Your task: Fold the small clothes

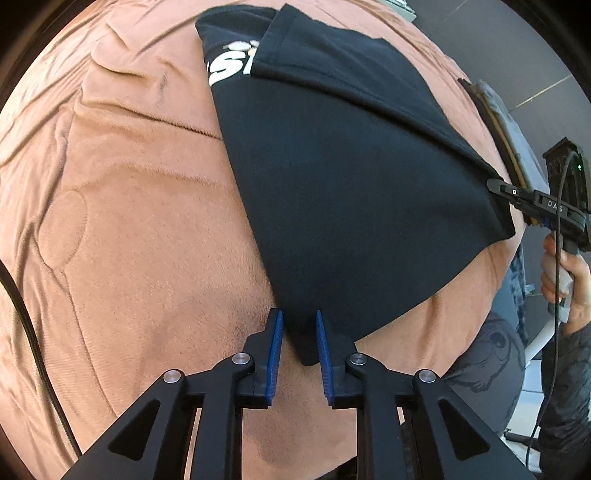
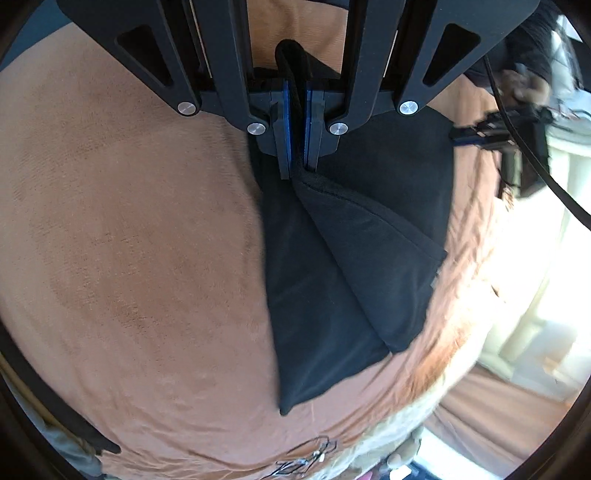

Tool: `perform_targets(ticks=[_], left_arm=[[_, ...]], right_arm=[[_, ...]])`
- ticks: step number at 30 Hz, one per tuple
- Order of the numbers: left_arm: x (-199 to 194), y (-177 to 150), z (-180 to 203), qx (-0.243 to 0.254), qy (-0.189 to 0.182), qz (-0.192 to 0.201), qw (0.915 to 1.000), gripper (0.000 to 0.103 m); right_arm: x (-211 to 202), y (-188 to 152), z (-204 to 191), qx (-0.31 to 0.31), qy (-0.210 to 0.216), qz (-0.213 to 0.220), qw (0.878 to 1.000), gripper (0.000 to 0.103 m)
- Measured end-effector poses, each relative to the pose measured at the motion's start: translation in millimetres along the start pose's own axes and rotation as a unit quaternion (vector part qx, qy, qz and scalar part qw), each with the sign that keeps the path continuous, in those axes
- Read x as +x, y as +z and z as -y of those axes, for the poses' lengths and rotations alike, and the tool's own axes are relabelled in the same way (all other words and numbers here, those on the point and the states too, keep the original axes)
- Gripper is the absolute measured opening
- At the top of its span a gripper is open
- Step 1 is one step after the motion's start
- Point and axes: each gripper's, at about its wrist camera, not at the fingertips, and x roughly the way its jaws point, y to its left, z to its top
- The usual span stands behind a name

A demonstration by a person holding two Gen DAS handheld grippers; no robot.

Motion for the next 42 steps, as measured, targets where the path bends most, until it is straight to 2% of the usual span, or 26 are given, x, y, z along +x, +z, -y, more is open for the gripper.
perform_targets(ticks=[4, 6, 7, 8, 10, 12, 13, 22, 27, 34, 37, 42], left_arm=[[-7.0, 4.3, 2.4, -0.005, 0.001, 0.008, 1.0000, 0.020], [-14.9, 9.5, -1.1, -0.005, 0.006, 0.019, 0.9998, 0.020], [-17.4, 11.6, -3.9, -0.008, 0.002, 0.024, 0.9997, 0.020], [-19.9, 15.4, -6.9, -0.013, -0.004, 0.029, 0.9995, 0.021], [-24.4, 22.3, -13.5, -0.022, -0.008, 0.041, 0.9989, 0.028], [-27.5, 28.6, -19.6, -0.031, -0.007, 0.056, 0.9980, 0.046], [-27.4, 32.0, -21.7, -0.034, -0.006, 0.061, 0.9975, 0.048], [-16.5, 69.9, -46.9, -0.061, -0.012, 0.079, 0.9949, 0.049], [-9.8, 90.8, -49.5, -0.065, -0.012, 0.085, 0.9942, 0.049], [-0.6, 113.2, -48.0, -0.058, -0.005, 0.086, 0.9946, 0.049], [2.5, 119.4, -46.2, -0.051, 0.003, 0.089, 0.9947, 0.049], [5.0, 120.7, -49.5, -0.051, 0.006, 0.092, 0.9944, 0.049]], right_arm=[[-6.4, 3.4, -33.3, -0.065, -0.071, -0.006, 0.995, 0.010], [-9.5, 3.7, -50.2, -0.098, -0.106, -0.004, 0.990, 0.031], [-10.1, 4.3, -59.0, -0.110, -0.115, 0.000, 0.987, 0.055], [-11.0, 4.4, -66.5, -0.122, -0.122, 0.004, 0.985, 0.071], [-10.8, 3.8, -81.2, -0.145, -0.129, 0.012, 0.981, 0.072], [-1.8, 4.4, -94.6, -0.164, -0.136, 0.005, 0.977, 0.072], [3.9, 6.5, -99.3, -0.172, -0.141, 0.002, 0.975, 0.072], [66.2, 22.5, -136.4, -0.243, -0.163, -0.026, 0.956, 0.072], [98.0, 44.3, -146.2, -0.255, -0.173, -0.030, 0.951, 0.072], [117.0, 76.0, -141.8, -0.226, -0.180, -0.017, 0.957, 0.072], [117.4, 93.9, -122.1, -0.193, -0.182, -0.008, 0.964, 0.072], [112.0, 107.4, -97.4, -0.158, -0.190, 0.008, 0.969, 0.072]])
